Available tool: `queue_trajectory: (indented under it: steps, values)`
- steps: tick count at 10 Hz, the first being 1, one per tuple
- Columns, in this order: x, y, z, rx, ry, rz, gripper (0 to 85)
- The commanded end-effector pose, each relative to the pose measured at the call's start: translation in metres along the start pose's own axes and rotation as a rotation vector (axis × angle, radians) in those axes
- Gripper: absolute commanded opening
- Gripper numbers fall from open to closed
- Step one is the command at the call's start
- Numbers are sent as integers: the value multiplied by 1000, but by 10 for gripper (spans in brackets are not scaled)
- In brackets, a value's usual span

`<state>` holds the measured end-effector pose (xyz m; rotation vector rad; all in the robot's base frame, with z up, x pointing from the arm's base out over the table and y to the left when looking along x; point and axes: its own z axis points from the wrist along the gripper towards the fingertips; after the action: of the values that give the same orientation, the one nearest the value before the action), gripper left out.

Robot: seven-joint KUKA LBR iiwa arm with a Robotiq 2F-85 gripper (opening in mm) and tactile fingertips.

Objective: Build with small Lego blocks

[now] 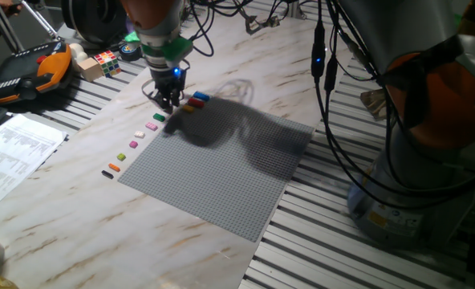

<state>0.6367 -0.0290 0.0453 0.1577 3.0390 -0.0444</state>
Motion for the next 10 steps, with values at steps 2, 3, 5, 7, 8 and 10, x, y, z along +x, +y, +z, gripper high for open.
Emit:
queue_trajectory:
  steps: [2,3,5,7,8,10]
  values:
    - [-4,5,4,-2,-11,3,313]
    - [-7,7,6,-4,-16,5,313]
    - [-10,12,7,-4,-19,14,313]
    - [-13,15,9,-5,-22,20,317]
    - [-14,17,10,-5,-25,20,317]
    - [-16,18,13,-4,-26,20,317]
